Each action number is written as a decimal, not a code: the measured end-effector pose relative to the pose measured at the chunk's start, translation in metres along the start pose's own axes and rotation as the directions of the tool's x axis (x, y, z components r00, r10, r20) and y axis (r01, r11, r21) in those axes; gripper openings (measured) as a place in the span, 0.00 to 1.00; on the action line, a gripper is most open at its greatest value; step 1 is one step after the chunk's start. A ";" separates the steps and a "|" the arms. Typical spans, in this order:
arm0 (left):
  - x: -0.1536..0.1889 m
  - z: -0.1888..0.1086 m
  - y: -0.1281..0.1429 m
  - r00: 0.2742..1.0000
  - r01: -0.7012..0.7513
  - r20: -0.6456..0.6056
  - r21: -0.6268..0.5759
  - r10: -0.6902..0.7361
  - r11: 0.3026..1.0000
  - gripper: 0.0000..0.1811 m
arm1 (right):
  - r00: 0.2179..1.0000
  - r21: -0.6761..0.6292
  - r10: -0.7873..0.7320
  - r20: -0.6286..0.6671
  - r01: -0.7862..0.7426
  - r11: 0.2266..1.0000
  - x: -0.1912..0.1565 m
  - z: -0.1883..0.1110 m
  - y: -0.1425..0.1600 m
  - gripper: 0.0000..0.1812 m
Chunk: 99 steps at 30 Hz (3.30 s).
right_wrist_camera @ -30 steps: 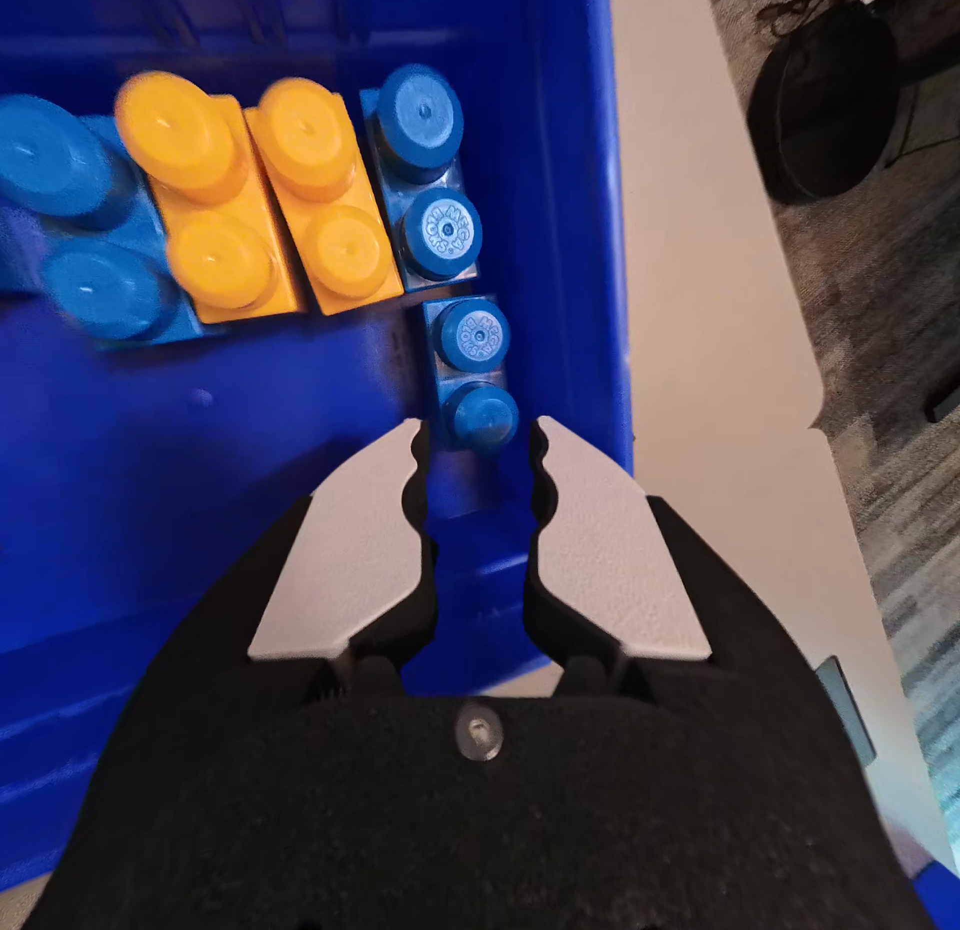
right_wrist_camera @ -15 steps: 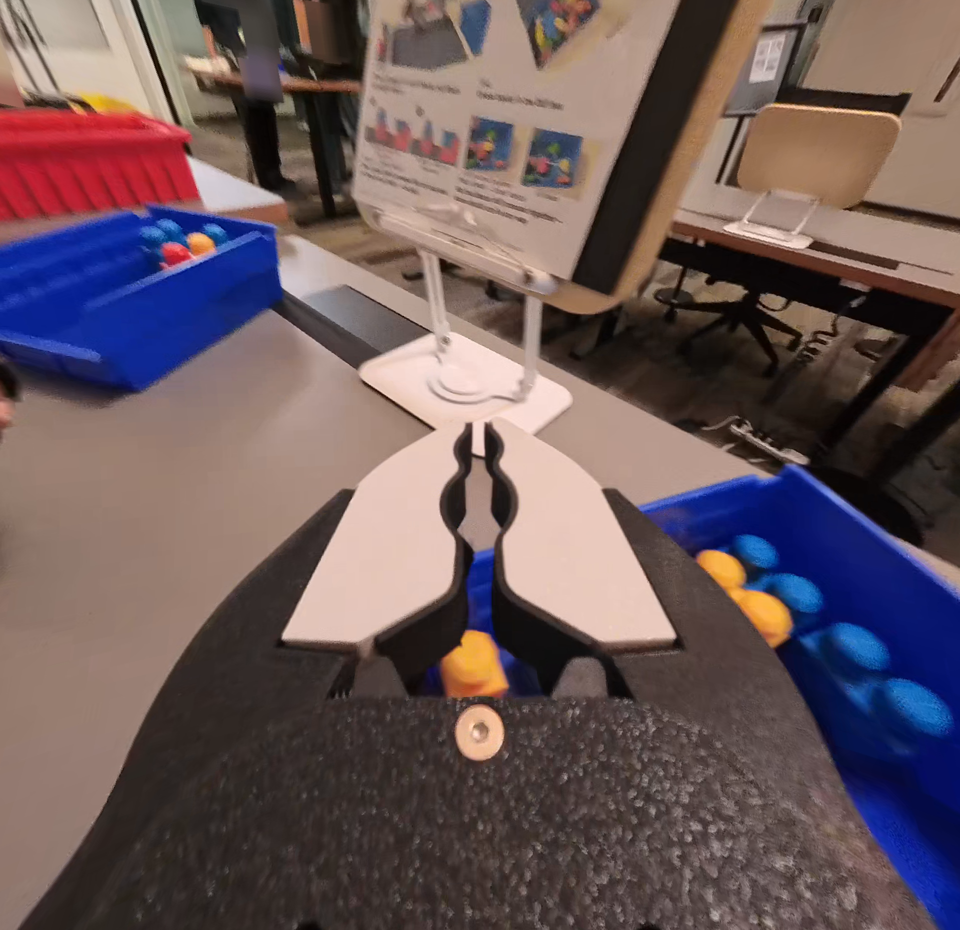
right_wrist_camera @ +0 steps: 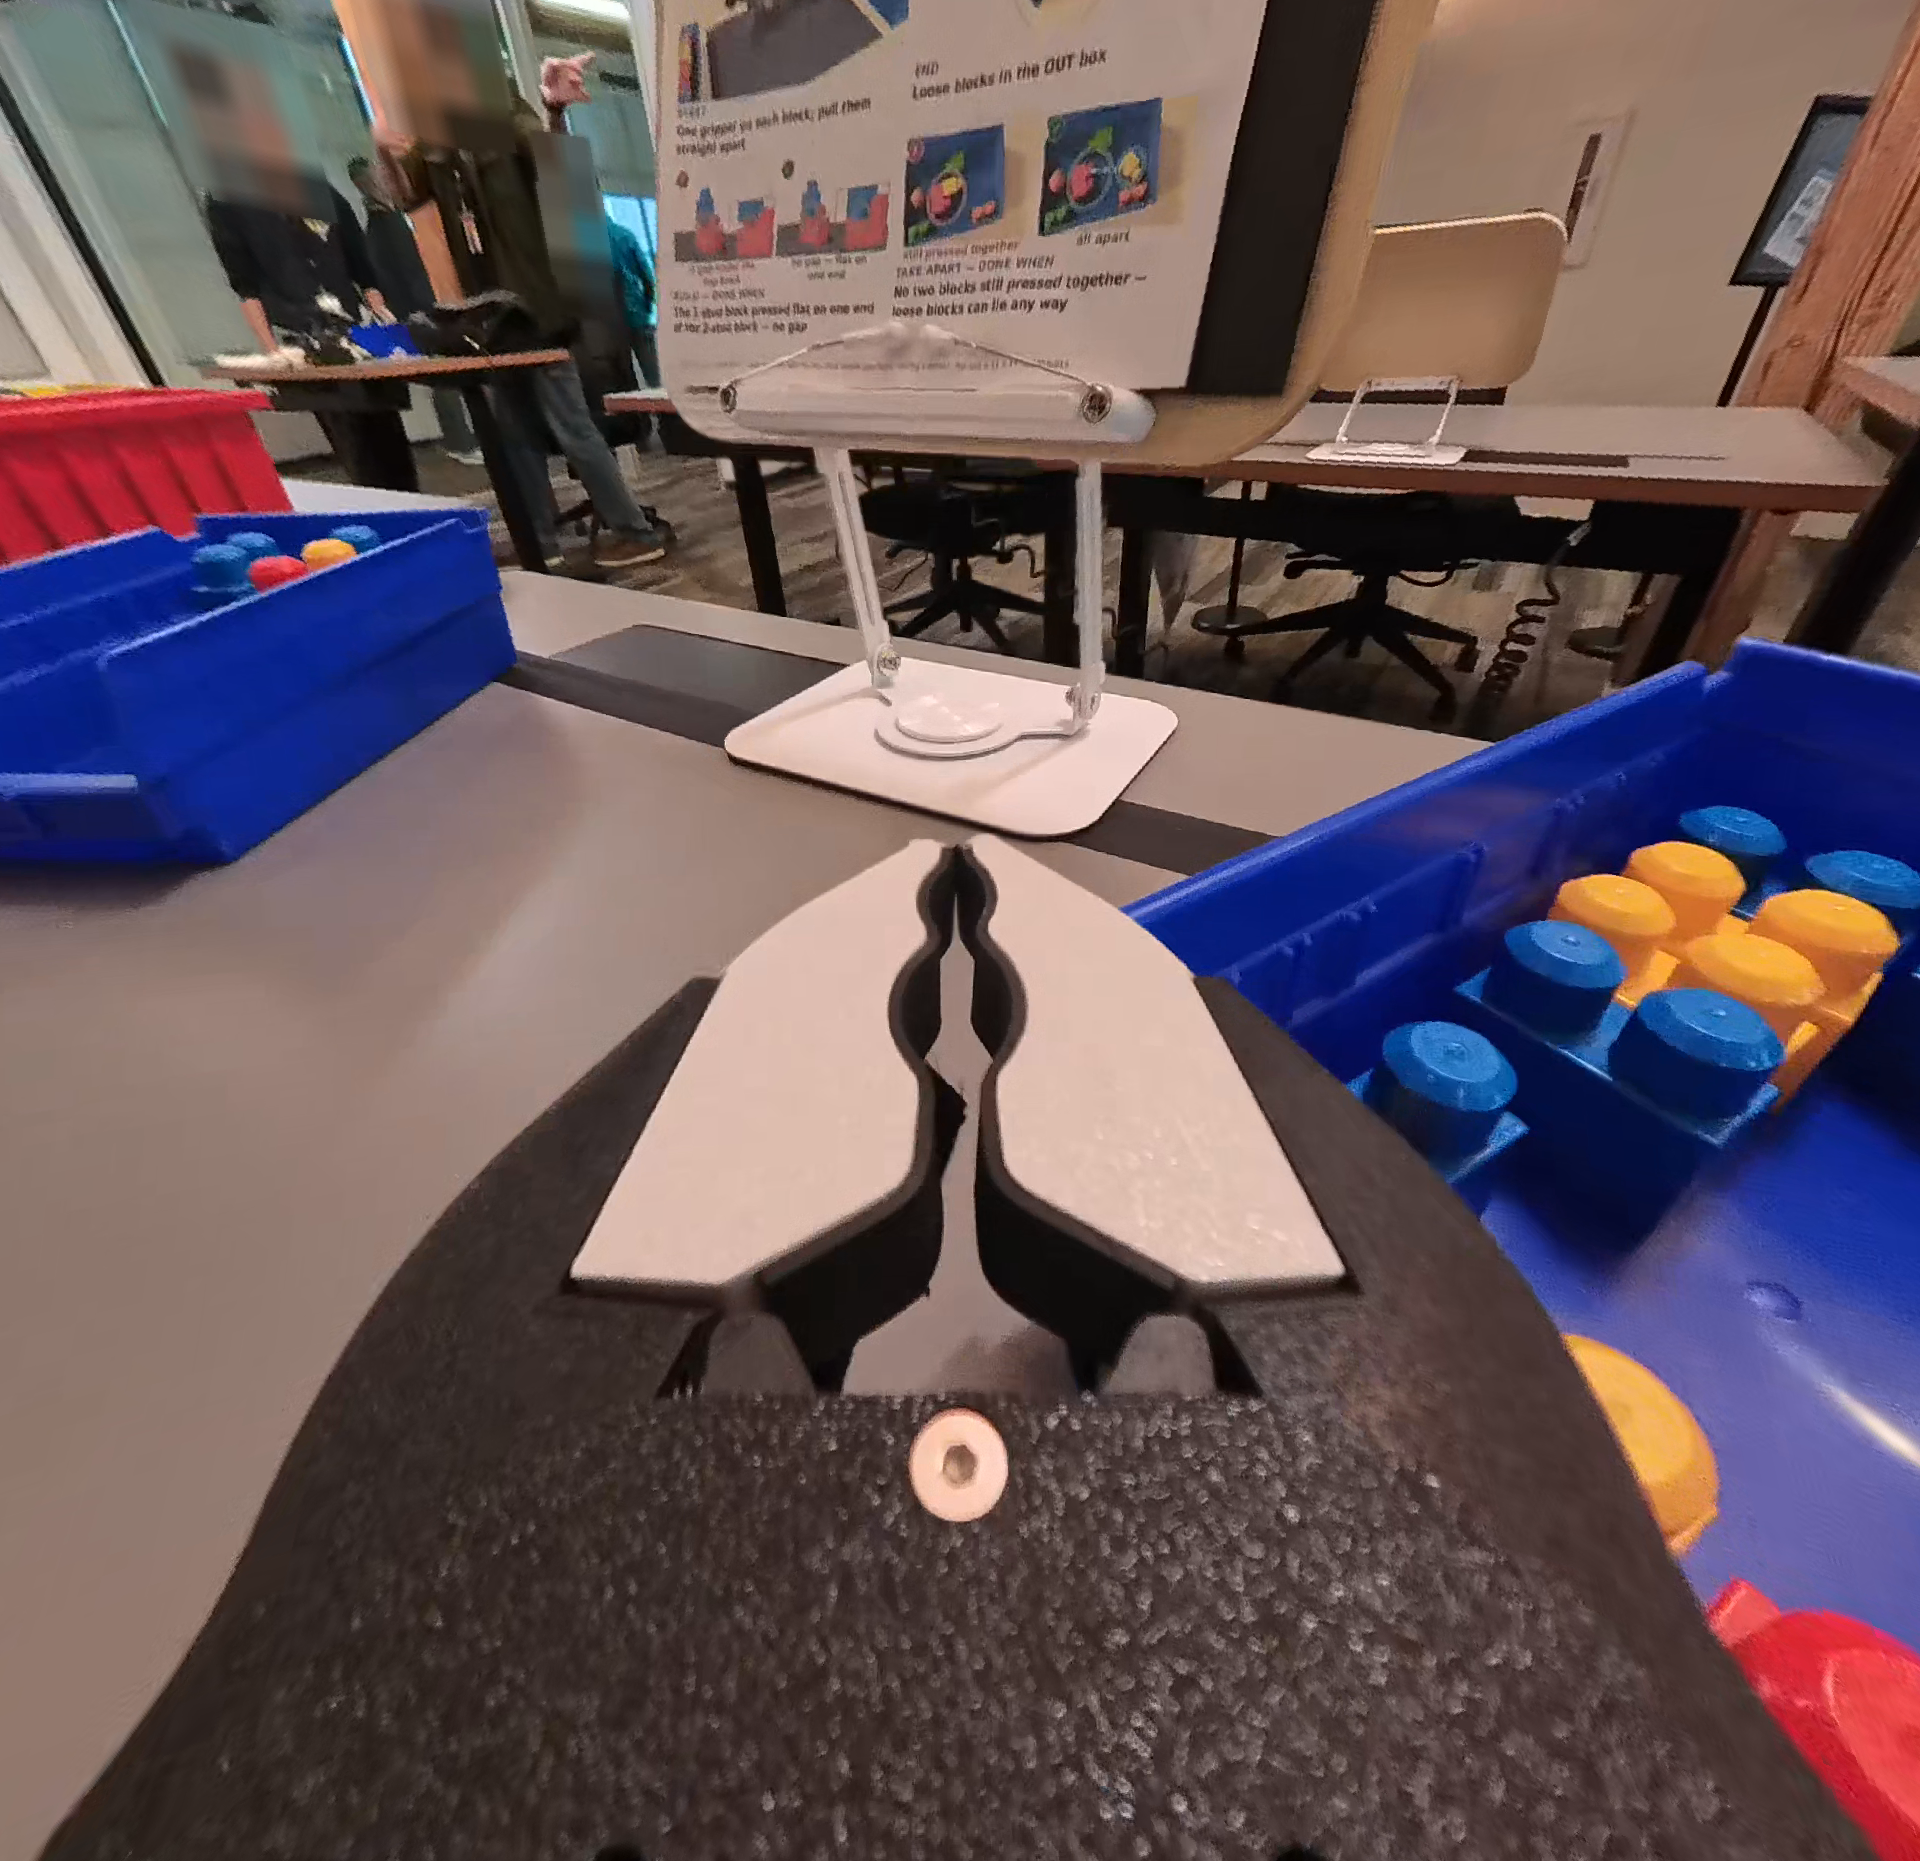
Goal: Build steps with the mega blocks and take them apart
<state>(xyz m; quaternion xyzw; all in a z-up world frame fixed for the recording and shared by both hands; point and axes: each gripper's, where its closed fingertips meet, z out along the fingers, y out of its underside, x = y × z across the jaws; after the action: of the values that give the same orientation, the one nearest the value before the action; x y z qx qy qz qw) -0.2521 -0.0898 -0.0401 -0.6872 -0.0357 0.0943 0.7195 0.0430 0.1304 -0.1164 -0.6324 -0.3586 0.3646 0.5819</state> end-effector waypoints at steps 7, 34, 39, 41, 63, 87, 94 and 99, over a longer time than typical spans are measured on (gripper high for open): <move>-0.105 -0.016 0.021 0.968 0.049 0.253 -0.232 0.012 0.971 0.16 | 1.000 0.001 -0.023 0.014 0.023 1.000 -0.005 0.001 0.002 0.00; -0.184 0.074 0.151 0.892 0.233 0.450 -0.552 0.051 0.801 0.21 | 0.992 -0.026 -0.109 0.063 0.111 0.994 -0.023 -0.001 0.009 0.00; -0.176 0.053 0.108 0.891 0.143 0.446 -0.453 0.085 0.880 0.20 | 0.992 -0.013 -0.114 0.055 0.115 0.993 -0.023 -0.001 0.006 0.00; -0.161 0.042 0.086 0.904 0.128 0.424 -0.387 0.053 0.913 0.20 | 0.993 -0.009 -0.105 0.044 0.106 0.994 -0.022 -0.001 0.005 0.00; 0.185 0.041 0.049 0.913 -0.090 -0.406 -0.274 -0.030 0.957 0.20 | 0.874 -0.091 -0.343 0.343 0.395 0.914 -0.157 0.016 0.017 0.29; 0.247 -0.004 0.015 0.403 0.194 -0.880 -0.189 -0.254 0.963 0.21 | 0.580 0.021 0.080 0.811 -0.166 0.986 -0.192 -0.039 -0.021 0.20; 0.237 -0.010 0.049 0.477 -0.039 -0.870 -0.159 -0.122 0.986 0.21 | 0.591 -0.015 0.032 0.806 -0.035 0.999 -0.179 -0.044 -0.020 0.24; 0.246 -0.013 0.065 0.458 -0.113 -0.883 -0.168 -0.099 0.979 0.21 | 0.599 0.022 -0.011 0.800 -0.011 1.000 -0.172 -0.052 -0.026 0.17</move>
<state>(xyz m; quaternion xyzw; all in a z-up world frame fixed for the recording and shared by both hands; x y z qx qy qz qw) -0.0147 -0.0545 -0.1250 -0.7050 0.3375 -0.2784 0.5582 0.0060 -0.0433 -0.0799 -0.3952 -0.5764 0.6136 0.3676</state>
